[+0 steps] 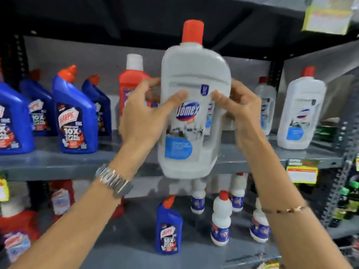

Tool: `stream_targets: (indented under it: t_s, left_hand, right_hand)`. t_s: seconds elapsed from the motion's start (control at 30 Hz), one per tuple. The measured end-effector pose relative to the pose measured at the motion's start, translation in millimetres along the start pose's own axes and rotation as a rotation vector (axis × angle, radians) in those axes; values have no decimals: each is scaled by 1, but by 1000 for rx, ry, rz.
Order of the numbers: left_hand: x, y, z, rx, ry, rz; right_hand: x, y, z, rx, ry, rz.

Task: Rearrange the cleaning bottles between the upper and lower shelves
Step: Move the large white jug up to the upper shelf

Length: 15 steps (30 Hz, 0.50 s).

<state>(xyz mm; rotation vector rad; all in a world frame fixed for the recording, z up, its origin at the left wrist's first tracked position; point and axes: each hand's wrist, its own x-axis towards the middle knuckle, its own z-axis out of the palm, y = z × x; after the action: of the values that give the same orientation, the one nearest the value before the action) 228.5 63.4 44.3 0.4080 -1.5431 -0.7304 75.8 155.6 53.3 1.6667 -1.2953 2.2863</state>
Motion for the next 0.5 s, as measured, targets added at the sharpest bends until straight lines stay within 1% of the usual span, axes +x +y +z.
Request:
stream_targets:
  t_s: [0.1, 0.23, 0.37, 0.5]
  left_hand:
    - [34, 2, 45, -64, -37, -9]
    - [53, -6, 106, -37, -105, -67]
    - [60, -30, 148, -39, -157, -134]
    - [61, -48, 177, 20, -196, -161]
  right_hand:
    - [35, -3, -25, -27, 36, 24]
    - [73, 12, -62, -130, 63, 87]
    - [91, 42, -91, -226, 73, 182]
    - [96, 68, -111, -233, 84, 244]
